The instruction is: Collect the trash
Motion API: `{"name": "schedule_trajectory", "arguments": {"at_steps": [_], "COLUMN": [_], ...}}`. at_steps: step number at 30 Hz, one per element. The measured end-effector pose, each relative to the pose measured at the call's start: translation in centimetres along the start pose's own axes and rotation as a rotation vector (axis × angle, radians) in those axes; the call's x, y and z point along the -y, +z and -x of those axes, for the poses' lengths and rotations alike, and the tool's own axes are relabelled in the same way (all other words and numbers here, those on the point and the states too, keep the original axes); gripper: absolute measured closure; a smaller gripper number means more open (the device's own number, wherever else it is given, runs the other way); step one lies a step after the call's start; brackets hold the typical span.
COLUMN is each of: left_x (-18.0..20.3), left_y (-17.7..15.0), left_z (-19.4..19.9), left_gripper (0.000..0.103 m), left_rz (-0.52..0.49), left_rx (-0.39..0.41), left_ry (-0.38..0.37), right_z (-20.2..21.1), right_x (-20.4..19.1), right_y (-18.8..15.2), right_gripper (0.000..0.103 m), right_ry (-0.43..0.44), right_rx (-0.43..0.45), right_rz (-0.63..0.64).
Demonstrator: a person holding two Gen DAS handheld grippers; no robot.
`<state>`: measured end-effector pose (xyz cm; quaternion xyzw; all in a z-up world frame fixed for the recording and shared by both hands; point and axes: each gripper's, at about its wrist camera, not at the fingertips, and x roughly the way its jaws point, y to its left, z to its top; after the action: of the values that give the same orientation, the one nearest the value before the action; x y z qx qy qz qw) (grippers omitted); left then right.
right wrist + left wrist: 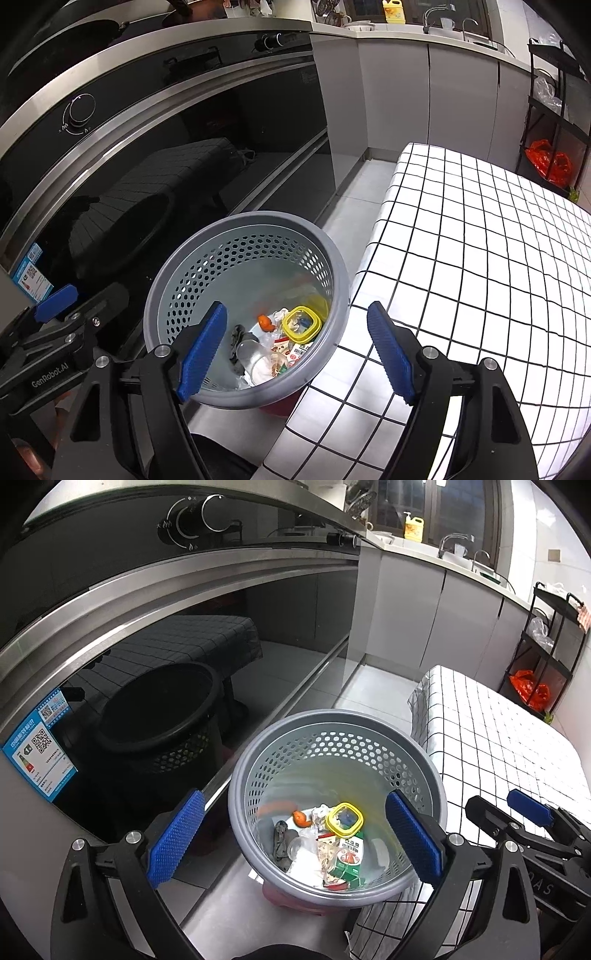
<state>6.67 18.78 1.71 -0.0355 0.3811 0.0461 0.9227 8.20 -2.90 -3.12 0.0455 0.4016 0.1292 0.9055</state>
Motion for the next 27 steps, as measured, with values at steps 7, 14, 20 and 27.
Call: {"name": "schedule_trajectory", "arguments": {"at_steps": [7, 14, 20, 27], "left_x": [-0.17, -0.11, -0.14, 0.0], "left_y": [0.01, -0.05, -0.06, -0.02], "left_z": [0.12, 0.11, -0.01, -0.01], "left_gripper": [0.007, 0.007, 0.007, 0.007], "left_rz": [0.011, 0.002, -0.001, -0.008], "left_rx": [0.0, 0.001, -0.008, -0.004], "left_ry": [0.007, 0.026, 0.033, 0.036], "right_z": [0.2, 0.13, -0.03, -0.04], "right_x": [-0.14, -0.6, -0.83, -0.97], "right_y": [0.05, 0.02, 0.09, 0.05], "right_gripper": [0.028, 0.028, 0.028, 0.028], "right_ry": [-0.009, -0.017, -0.016, -0.016], "right_rx": [0.007, 0.001, -0.003, -0.001], "right_rz": [0.001, 0.017, 0.028, 0.035]}}
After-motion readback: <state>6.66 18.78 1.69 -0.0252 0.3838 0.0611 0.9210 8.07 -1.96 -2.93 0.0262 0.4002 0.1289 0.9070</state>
